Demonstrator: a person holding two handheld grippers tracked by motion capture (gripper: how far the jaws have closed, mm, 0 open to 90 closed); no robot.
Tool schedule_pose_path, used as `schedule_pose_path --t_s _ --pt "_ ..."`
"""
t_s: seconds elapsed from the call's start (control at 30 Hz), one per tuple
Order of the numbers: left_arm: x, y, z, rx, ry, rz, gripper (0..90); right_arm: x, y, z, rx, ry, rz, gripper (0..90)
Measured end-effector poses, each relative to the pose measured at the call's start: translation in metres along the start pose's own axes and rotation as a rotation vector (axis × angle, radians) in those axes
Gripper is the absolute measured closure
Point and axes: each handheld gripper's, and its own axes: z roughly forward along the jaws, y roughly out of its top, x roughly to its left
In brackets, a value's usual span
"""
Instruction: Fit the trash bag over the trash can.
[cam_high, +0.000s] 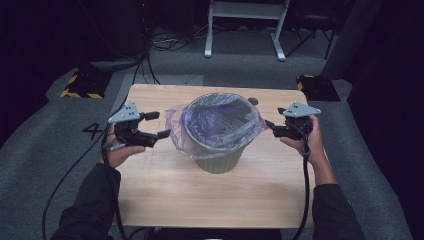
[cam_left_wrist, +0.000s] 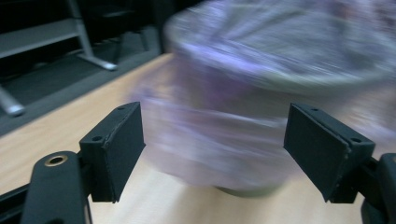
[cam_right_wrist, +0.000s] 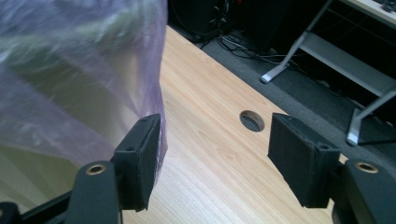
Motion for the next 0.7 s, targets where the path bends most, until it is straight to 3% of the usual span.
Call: schedule_pose_path --t_s 0.1,0.23,0.33,0.37,0.43,0.5,0.57,0.6,0.7 --pt "-0.022 -0.008 0.003 0.035 -0.018 0.054 16.8 -0.003 -0.002 -0.005 -0.018 -0.014 0.016 36.2" --pt "-0.039 -0.018 0.011 0.050 -0.046 0.076 15.7 -0.006 -0.002 -0.015 -0.059 -0.020 0.034 34.3" --pt "-0.049 -0.019 0.020 0.068 -0.022 0.117 16.9 -0.004 0.000 -0.019 -0.064 -0.036 0.009 38.3" --pt "-0.051 -0.019 0.022 0.067 -0.029 0.120 20.9 -0.003 0.001 -0.020 -0.065 -0.049 -0.002 43.2" --pt "-0.055 -0.018 0.028 0.085 -0.016 0.144 28.4 0.001 0.002 -0.021 -0.082 -0.011 -0.028 51.5" --pt "-0.057 -0.019 0.034 0.108 -0.010 0.167 48.1 0.005 0.001 -0.022 -0.083 0.021 -0.055 60.9" --pt "-0.057 -0.021 0.038 0.119 -0.019 0.166 56.8 0.008 -0.002 -0.023 -0.104 0.093 -0.054 69.9" --pt "-0.056 -0.023 0.040 0.122 -0.020 0.163 65.9 0.009 -0.004 -0.023 -0.106 0.112 -0.056 74.3" --pt "-0.052 -0.030 0.046 0.128 -0.046 0.150 79.8 0.014 -0.010 -0.020 -0.095 0.168 -0.067 86.1"
